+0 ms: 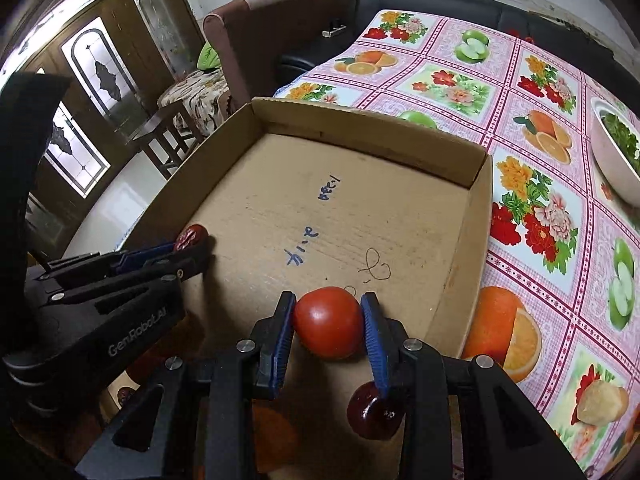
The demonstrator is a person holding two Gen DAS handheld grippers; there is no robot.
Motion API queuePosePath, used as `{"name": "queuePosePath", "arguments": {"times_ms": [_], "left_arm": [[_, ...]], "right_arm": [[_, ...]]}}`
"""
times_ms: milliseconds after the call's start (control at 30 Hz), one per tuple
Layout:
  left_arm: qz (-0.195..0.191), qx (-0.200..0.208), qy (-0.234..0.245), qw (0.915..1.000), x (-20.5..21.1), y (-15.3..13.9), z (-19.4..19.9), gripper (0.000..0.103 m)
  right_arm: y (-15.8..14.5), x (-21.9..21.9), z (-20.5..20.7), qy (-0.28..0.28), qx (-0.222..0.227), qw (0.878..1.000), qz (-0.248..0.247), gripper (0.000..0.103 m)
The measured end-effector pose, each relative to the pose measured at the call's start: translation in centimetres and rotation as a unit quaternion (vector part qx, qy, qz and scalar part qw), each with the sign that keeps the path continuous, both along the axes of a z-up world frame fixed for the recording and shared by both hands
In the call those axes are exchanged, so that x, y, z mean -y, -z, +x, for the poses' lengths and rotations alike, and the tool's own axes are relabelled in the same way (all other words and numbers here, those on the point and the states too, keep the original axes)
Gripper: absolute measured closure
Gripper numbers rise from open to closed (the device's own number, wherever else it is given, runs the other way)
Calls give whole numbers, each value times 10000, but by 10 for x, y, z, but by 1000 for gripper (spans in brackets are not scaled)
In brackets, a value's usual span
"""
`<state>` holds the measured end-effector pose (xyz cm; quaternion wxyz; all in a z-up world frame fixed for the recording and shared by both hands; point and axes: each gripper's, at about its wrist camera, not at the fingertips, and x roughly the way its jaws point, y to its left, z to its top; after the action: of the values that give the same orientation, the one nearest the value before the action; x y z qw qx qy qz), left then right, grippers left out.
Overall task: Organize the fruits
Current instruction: 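Open the left tool to drop the date while the right tool releases the tomato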
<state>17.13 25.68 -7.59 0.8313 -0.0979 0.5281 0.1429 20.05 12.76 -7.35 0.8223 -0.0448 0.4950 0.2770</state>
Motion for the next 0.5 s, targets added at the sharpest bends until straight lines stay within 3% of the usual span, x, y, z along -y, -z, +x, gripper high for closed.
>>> {"name": "queuePosePath", "arguments": {"times_ms": [100,300,333,433,500], "left_arm": [[-146,208,-95,9996,-3,-11,-10,62],[-390,498,-98,9979,6,-34,-32,62],[-461,568,-31,9973,12,-39,-37,62],[-573,673,168,9959,32,-48,-46,62],[-656,699,390,9946,49,-51,-50,62]], "right_arm": [[-9,10,-3,44,24,9998,209,54],[-41,51,-22,390,105,9944,980,34],[-48,67,-28,584,142,9902,1260,28],[-61,114,-48,1268,271,9724,1938,23],[-66,139,-56,1432,337,9629,2263,22]]}}
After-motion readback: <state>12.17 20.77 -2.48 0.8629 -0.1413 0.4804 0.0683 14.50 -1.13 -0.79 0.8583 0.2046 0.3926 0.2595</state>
